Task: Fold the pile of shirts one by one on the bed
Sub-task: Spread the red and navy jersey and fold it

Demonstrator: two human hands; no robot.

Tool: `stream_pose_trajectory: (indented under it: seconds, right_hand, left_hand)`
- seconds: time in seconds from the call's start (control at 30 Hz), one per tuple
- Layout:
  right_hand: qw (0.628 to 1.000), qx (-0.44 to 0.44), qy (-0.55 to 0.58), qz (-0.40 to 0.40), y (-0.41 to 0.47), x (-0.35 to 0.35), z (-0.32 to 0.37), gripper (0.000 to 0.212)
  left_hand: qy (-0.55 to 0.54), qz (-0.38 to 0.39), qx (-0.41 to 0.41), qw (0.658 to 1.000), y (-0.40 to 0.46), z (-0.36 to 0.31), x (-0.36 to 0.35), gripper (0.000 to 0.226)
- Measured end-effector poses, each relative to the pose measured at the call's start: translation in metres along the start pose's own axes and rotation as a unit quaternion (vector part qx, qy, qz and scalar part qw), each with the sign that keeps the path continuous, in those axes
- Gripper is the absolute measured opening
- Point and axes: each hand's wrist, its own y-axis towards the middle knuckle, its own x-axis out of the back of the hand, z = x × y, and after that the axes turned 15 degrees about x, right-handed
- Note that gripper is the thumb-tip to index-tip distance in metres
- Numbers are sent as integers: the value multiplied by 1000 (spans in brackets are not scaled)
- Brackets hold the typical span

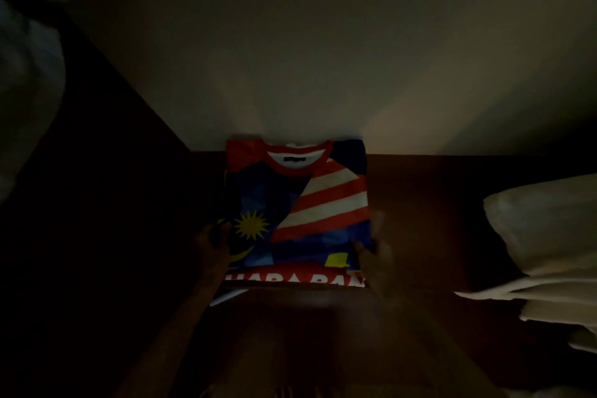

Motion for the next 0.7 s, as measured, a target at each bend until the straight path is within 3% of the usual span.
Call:
stream_pose_trajectory:
  seconds: [0.07, 0.17, 0.3, 0.37, 0.47, 0.53, 0.6, 0.7]
  right_hand:
    - [999, -40, 4, -3, -3, 1, -6, 13]
    - [999, -36, 18, -15, -2, 6, -12, 7]
    - [999, -27, -36, -5, -12, 2, -10, 46]
    - [989, 13, -146, 15, -14, -2, -9, 64]
    - [931, 167, -321, -46, -14, -15, 2, 78]
    - [886, 282, -363, -59, -2, -32, 7, 73]
    - [848, 344, -402, 13, 17, -49, 6, 70]
    - [798, 364, -475, 76, 46, -57, -10, 67]
  left_hand:
    - [-6, 9, 31, 999, -1, 12, -3, 41]
    - [-32, -11, 9, 999, -7, 13, -1, 16]
    - [26, -27, -1, 999, -9, 18, 1, 29]
    - [77, -56, -38, 995, -9, 17, 2, 43]
    - [217, -127, -148, 956, 1, 15, -7, 72]
    - [308, -147, -194, 920, 6, 6, -26, 76]
    - [370, -136, -243, 886, 10, -8, -48, 73]
    - [424, -94, -264, 861, 33, -10, -70, 72]
